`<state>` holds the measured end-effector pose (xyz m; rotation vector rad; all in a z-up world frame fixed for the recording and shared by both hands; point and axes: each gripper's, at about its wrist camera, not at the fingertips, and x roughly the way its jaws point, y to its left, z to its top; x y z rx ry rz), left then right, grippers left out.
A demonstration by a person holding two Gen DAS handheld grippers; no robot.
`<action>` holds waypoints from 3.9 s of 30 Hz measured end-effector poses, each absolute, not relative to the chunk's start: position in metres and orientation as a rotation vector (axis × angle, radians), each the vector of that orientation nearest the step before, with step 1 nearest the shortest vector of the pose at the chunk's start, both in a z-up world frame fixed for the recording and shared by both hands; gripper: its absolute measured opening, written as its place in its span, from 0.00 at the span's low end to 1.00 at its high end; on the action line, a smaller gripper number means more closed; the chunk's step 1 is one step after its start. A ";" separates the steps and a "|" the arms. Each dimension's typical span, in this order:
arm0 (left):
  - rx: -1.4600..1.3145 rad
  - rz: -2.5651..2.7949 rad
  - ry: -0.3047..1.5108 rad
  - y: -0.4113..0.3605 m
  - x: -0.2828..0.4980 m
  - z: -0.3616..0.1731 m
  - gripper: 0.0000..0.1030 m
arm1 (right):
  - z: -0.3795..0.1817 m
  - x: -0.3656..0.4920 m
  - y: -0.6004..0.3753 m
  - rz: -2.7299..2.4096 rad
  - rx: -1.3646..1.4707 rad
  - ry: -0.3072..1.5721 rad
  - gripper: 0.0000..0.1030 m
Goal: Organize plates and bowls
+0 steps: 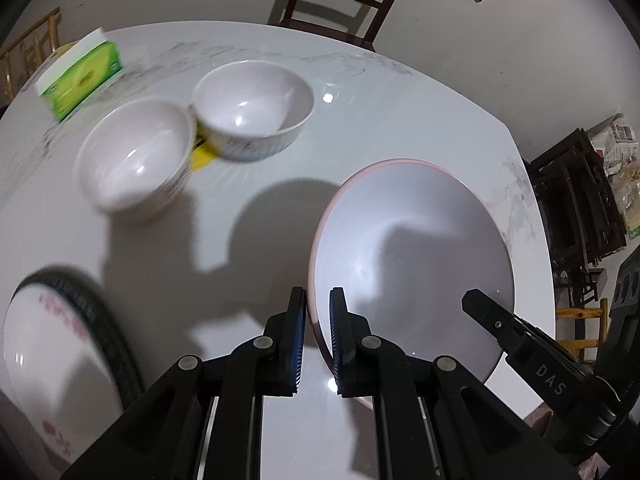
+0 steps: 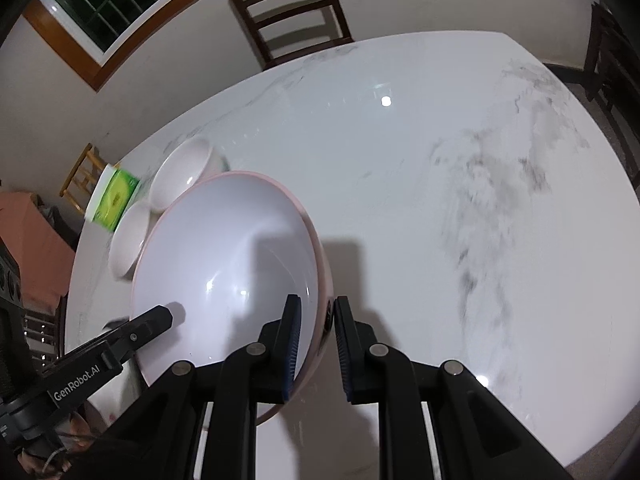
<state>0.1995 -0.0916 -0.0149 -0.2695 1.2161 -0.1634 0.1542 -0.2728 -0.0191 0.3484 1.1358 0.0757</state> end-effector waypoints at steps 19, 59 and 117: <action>-0.275 -0.111 1.222 -0.040 0.108 -0.028 0.09 | -0.040 0.081 -0.222 0.108 0.330 1.180 0.17; -0.311 -0.091 1.227 -0.028 0.092 -0.044 0.09 | -0.045 0.078 -0.210 0.113 0.318 1.178 0.20; -0.324 -0.100 1.120 -0.011 0.085 -0.028 0.25 | -0.001 0.074 -0.189 0.075 0.086 1.014 0.31</action>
